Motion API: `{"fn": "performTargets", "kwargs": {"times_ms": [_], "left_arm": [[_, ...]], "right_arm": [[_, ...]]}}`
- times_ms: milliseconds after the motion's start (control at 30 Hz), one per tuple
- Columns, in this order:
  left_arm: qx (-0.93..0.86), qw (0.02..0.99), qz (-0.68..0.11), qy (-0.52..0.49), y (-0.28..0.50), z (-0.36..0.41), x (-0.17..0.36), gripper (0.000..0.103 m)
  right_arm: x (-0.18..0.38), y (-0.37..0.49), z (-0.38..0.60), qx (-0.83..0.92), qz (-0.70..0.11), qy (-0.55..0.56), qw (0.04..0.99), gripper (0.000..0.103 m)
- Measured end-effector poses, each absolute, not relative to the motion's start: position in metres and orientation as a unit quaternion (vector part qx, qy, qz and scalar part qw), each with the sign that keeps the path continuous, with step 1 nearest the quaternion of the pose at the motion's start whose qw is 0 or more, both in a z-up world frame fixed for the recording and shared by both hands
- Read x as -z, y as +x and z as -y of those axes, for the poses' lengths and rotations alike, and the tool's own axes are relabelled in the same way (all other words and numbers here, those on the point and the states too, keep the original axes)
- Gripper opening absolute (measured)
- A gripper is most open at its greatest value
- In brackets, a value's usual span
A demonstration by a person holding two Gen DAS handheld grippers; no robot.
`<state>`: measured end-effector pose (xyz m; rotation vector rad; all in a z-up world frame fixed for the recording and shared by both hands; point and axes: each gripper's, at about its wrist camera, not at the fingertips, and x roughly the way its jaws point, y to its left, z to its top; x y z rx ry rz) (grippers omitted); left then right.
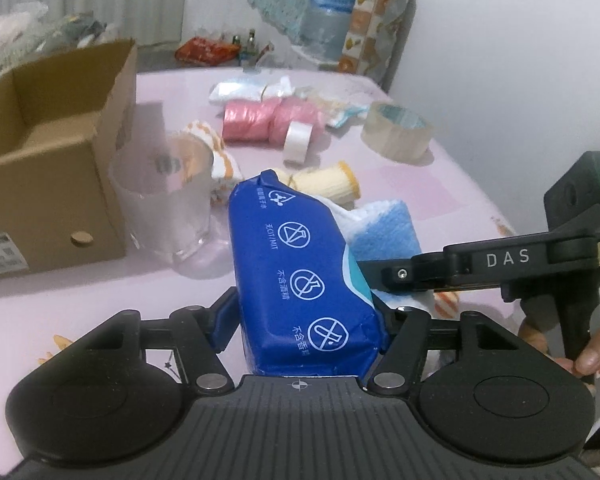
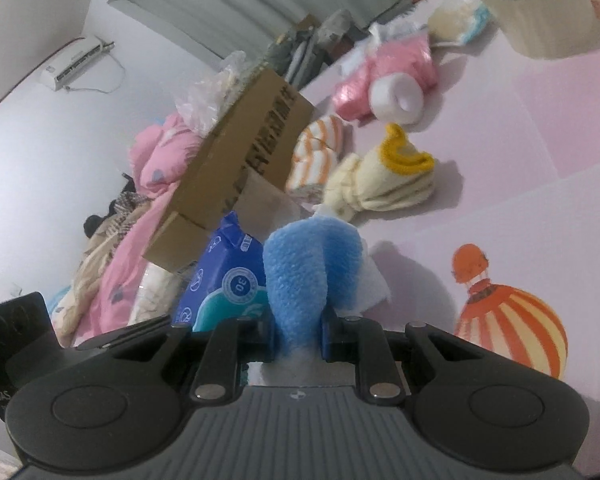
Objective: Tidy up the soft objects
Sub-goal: 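Carry the pack and towel to the cardboard box, lowering the pack inside with the left tool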
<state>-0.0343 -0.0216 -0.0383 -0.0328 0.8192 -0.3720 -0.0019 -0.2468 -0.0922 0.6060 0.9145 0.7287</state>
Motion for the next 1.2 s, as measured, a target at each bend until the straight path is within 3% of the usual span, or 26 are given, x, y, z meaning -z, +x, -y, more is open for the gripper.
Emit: {"fn": "performTargets", "kwargs": {"times_ms": [400, 767, 1000, 1200], "left_arm": [[0.136, 0.945, -0.299, -0.007, -0.078, -0.02, -0.055, 0.062], [0.07, 0.958, -0.276, -0.034, -0.032, -0.084, -0.141, 0.062], [0.042, 0.957, -0.284, -0.035, 0.021, -0.121, -0.155, 0.062], [0.03, 0.938, -0.342, -0.052, 0.101, -0.157, -0.124, 0.062]], "right_arm": [[-0.011, -0.025, 0.197, -0.407, -0.355, 0.226, 0.81, 0.061], [-0.106, 0.039, 0.103, -0.492, -0.336, 0.211, 0.775, 0.061], [-0.133, 0.098, 0.048, -0.491, -0.352, 0.203, 0.771, 0.061], [-0.103, 0.168, 0.011, -0.453, -0.407, 0.209, 0.765, 0.061]]}}
